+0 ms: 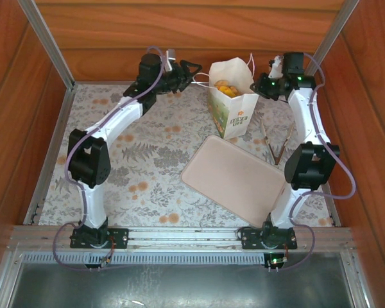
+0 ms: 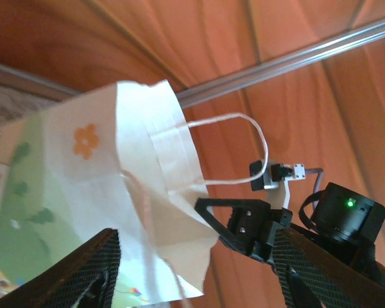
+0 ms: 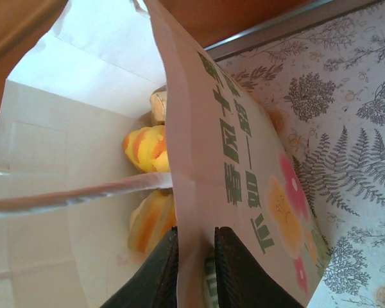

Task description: Take the fake bread out of the paper bag

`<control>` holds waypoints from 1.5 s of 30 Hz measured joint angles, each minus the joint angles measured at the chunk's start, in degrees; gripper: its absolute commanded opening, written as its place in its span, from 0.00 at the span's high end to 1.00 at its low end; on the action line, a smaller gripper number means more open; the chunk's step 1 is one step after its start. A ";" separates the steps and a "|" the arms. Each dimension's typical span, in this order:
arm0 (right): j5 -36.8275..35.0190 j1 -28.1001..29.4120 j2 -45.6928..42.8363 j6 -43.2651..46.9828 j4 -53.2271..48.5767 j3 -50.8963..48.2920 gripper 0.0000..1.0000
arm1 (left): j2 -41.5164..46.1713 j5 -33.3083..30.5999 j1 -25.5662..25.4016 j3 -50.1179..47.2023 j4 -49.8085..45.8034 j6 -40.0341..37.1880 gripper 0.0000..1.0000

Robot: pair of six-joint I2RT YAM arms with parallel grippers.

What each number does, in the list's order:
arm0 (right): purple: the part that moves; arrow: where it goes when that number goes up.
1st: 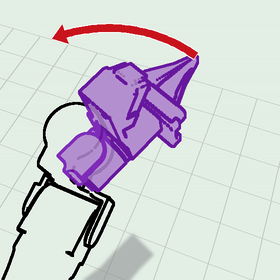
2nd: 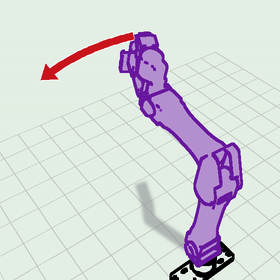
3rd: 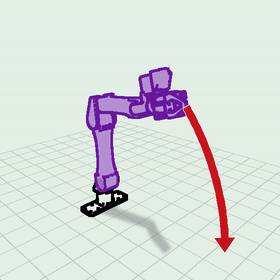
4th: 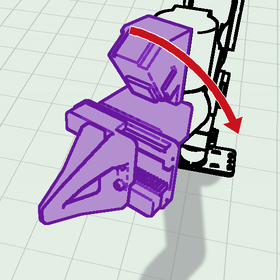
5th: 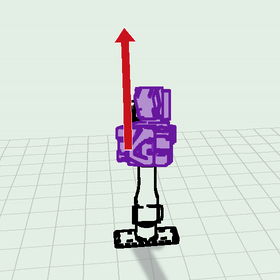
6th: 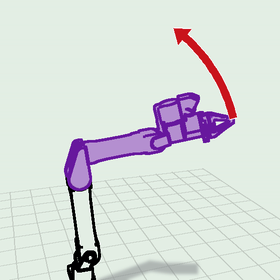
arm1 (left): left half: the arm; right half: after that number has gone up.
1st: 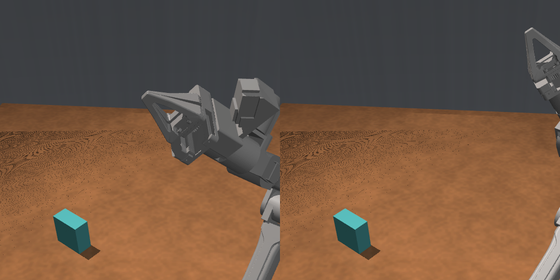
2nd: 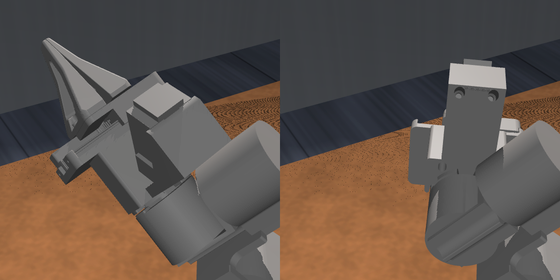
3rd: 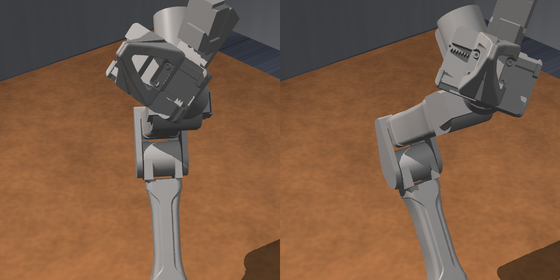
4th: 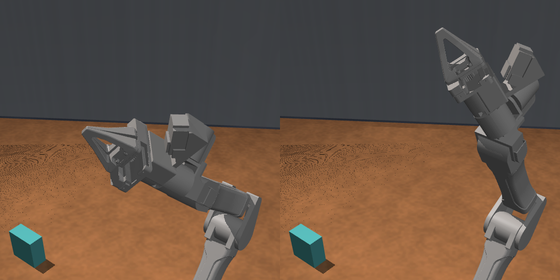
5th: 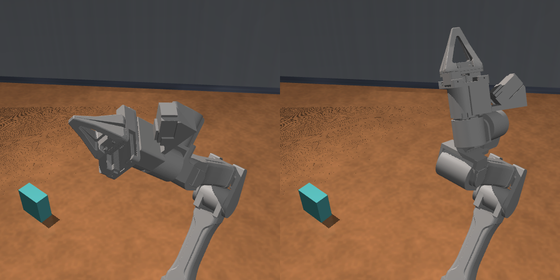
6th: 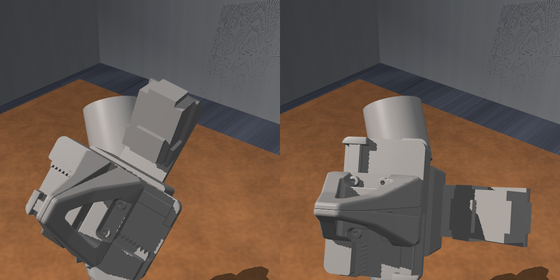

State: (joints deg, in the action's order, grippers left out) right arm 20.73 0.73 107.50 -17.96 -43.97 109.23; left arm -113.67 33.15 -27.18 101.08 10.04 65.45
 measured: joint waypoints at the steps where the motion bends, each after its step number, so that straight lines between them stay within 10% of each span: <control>1: -0.15 0.00 0.00 0.11 0.00 0.00 0.78 | -0.42 0.24 -0.22 0.42 0.00 0.11 0.42; 7: -1.38 0.00 0.00 0.70 -0.22 -0.02 0.76 | -2.03 1.64 -1.62 1.18 -0.22 2.01 0.54; 14: -2.75 0.00 0.00 1.01 -0.48 -0.04 0.84 | -2.43 1.64 -1.73 1.51 -0.61 3.10 1.00; 45: 15.13 12.79 0.02 -18.49 22.16 -9.31 0.84 | 11.10 1.64 13.60 -3.61 -12.04 -6.10 1.00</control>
State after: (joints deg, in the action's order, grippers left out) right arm 35.86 13.52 107.53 -36.45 -21.80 99.92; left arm -102.56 34.79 -13.58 97.47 -2.00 59.35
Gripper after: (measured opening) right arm 0.126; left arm 0.044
